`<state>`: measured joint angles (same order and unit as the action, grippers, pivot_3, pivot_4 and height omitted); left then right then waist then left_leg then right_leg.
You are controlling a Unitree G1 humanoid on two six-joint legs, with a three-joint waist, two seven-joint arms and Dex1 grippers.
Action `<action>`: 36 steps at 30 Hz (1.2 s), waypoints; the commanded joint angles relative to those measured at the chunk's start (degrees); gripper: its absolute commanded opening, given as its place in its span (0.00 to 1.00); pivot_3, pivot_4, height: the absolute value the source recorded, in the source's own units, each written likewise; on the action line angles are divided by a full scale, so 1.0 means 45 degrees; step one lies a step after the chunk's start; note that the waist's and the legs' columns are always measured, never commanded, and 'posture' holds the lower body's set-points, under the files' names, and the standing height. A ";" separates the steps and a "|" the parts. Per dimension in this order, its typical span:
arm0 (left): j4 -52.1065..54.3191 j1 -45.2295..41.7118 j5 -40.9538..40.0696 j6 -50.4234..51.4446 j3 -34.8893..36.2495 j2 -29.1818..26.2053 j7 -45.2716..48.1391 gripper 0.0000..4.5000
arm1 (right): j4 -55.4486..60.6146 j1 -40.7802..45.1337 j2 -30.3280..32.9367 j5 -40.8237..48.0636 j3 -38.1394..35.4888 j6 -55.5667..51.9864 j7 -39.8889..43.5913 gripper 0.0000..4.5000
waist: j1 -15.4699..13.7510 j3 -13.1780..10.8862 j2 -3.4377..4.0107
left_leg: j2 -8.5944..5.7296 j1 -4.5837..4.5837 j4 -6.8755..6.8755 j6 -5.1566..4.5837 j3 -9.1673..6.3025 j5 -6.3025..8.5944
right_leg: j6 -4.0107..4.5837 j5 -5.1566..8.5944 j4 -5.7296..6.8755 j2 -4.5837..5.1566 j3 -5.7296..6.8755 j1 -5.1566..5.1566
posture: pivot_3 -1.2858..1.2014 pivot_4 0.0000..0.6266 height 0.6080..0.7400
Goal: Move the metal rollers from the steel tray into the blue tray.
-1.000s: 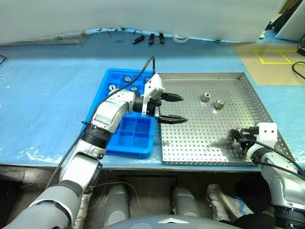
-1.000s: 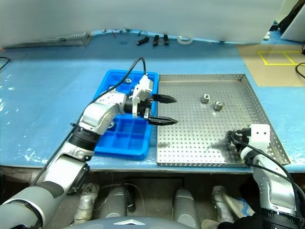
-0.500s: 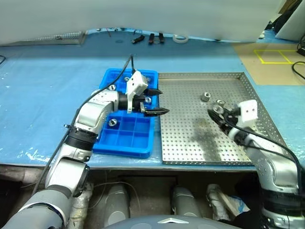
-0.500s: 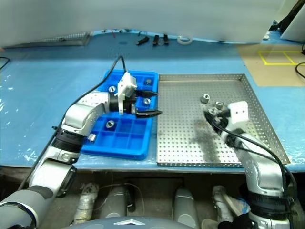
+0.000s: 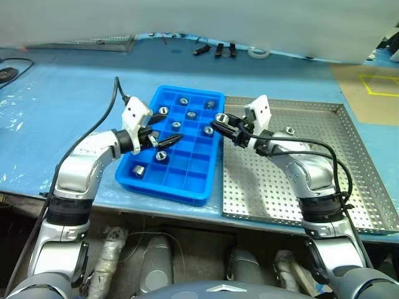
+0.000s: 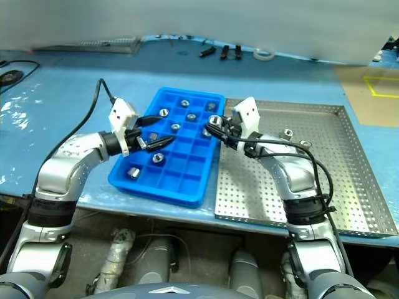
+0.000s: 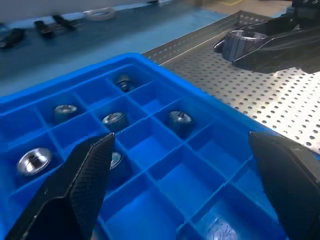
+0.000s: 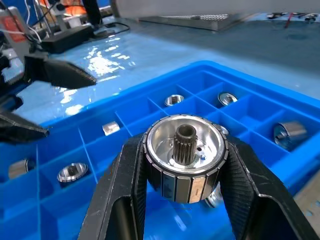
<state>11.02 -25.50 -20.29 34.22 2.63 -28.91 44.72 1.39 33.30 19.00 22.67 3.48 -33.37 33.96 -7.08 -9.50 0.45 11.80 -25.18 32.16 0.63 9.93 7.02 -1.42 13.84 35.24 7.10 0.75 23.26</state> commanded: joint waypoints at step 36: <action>0.1581 0.0810 -0.1369 0.0601 0.0350 -0.1046 -0.0505 1.00 | -0.2518 0.1158 -0.1663 -0.2393 0.1867 0.0601 0.0578 0.99 | -0.0384 0.0000 -0.0009 | 0.0006 -0.0013 -0.0147 0.0232 -0.0196 -0.0147 | 0.0031 0.0008 0.0080 -0.0011 0.0153 0.0013 | 0.60 0.24 1.00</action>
<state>16.86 -20.47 -25.70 37.76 4.29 -33.55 42.17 -11.39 38.02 11.50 12.31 13.07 -31.50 37.36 -8.81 -9.50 0.41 11.83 -25.23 31.50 1.70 9.04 6.34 -1.28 13.88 35.61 7.05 1.44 23.31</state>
